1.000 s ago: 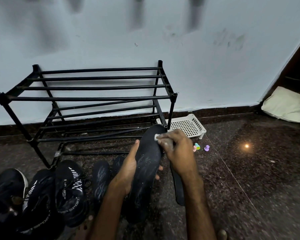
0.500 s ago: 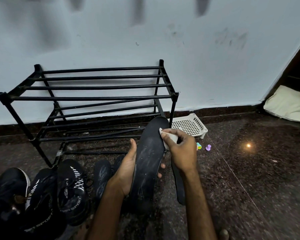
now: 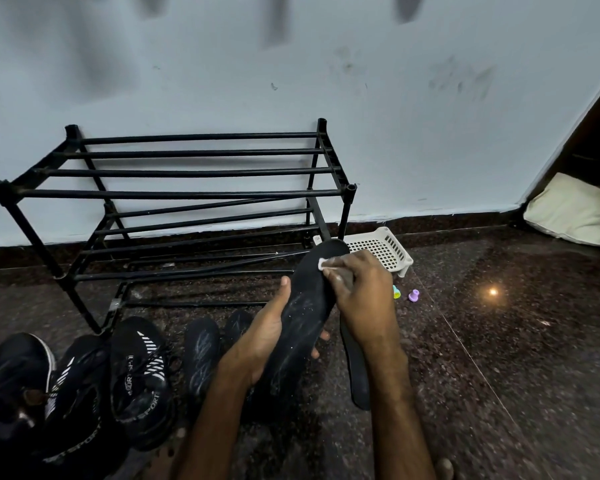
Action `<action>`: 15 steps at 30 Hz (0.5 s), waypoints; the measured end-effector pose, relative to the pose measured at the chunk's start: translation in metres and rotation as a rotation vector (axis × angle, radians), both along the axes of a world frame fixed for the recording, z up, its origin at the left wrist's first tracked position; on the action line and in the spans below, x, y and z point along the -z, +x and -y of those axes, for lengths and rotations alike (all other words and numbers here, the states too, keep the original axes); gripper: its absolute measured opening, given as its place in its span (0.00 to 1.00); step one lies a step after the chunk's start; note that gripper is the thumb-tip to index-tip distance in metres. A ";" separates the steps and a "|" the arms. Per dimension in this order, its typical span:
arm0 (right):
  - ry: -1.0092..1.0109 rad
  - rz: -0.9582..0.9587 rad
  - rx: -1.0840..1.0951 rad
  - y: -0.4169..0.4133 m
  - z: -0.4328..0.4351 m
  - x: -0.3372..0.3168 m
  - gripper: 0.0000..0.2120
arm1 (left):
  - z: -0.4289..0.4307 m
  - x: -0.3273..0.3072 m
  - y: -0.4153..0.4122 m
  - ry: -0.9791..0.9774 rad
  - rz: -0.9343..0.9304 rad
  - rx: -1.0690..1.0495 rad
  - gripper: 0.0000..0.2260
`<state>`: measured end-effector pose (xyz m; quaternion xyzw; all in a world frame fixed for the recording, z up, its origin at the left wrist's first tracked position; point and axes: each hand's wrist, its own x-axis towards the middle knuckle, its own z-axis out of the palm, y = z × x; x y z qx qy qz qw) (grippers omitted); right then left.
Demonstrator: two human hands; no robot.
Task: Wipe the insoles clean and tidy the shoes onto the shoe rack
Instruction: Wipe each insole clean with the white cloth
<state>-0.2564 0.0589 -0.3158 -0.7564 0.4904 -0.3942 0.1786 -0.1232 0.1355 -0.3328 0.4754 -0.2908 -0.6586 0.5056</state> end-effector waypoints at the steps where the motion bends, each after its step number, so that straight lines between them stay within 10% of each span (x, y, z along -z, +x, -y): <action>1: -0.003 0.022 -0.010 0.000 -0.001 0.000 0.08 | 0.000 0.000 0.000 -0.006 -0.007 0.004 0.35; 7: 0.349 -0.122 -0.313 -0.015 -0.005 0.003 0.03 | -0.004 0.001 0.003 -0.003 -0.065 -0.019 0.35; 15: 0.033 -0.069 -0.287 0.017 -0.014 0.005 0.06 | -0.007 -0.005 0.000 -0.014 -0.121 0.014 0.35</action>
